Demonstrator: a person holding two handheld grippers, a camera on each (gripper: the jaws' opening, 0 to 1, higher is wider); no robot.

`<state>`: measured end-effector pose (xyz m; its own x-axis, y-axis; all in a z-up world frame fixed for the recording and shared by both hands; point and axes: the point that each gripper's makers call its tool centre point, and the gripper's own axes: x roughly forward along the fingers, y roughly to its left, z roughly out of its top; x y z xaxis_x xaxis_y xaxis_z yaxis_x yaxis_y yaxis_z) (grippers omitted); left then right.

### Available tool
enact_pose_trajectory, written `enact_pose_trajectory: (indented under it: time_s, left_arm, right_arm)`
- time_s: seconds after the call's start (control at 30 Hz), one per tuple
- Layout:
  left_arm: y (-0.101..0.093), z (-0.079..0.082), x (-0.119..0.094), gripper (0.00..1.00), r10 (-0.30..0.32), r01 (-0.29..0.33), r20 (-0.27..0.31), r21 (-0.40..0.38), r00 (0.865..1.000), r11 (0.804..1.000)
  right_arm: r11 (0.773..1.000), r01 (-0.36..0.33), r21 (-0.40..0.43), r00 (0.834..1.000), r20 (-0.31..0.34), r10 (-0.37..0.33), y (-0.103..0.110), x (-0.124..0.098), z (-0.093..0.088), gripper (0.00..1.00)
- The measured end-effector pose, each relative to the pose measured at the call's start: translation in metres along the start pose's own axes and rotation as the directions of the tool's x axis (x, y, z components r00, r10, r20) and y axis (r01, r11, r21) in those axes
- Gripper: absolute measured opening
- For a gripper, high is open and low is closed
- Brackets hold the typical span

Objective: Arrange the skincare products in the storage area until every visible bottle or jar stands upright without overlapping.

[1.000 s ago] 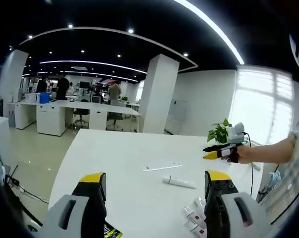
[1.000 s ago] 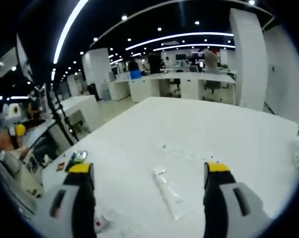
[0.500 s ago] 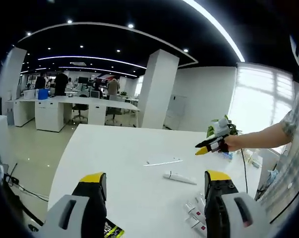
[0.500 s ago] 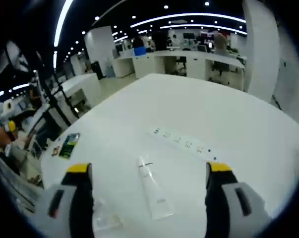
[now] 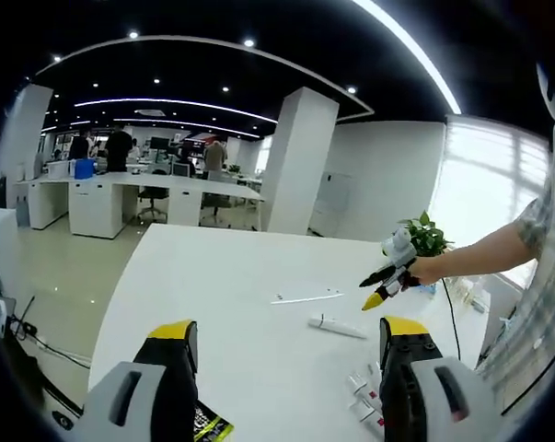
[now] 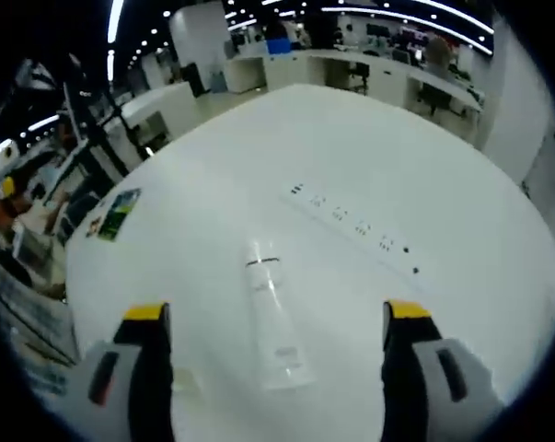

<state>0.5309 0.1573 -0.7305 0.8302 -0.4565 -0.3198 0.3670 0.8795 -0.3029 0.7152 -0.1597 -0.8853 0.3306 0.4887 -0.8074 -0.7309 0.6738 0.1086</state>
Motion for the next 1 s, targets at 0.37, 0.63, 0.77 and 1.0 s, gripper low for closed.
enact_pose_trajectory:
  time_s: [0.37, 0.63, 0.77, 1.0]
  left_arm:
    - [0.012, -0.007, -0.001, 0.84, 0.034, -0.034, -0.025, -0.012, 0.999, 0.999]
    - [0.019, -0.014, -0.003, 0.84, 0.056, -0.057, -0.04, -0.022, 0.998, 0.998]
    - [0.021, -0.016, -0.004, 0.84, 0.066, -0.068, -0.045, -0.024, 0.997, 0.997]
    - [0.022, -0.017, -0.004, 0.84, 0.078, -0.079, -0.053, -0.028, 0.996, 0.996]
  right_arm:
    - [1.0, -0.005, -0.03, 0.997, -0.08, 0.003, -0.003, 0.025, -0.019, 0.84]
    - [0.998, -0.013, -0.062, 0.99, -0.143, 0.004, -0.002, 0.041, -0.033, 0.79]
    - [0.997, -0.012, -0.079, 0.987, -0.159, 0.0, -0.002, 0.048, -0.037, 0.73]
    - [0.996, -0.002, -0.086, 0.987, -0.159, -0.012, 0.0, 0.058, -0.038, 0.66]
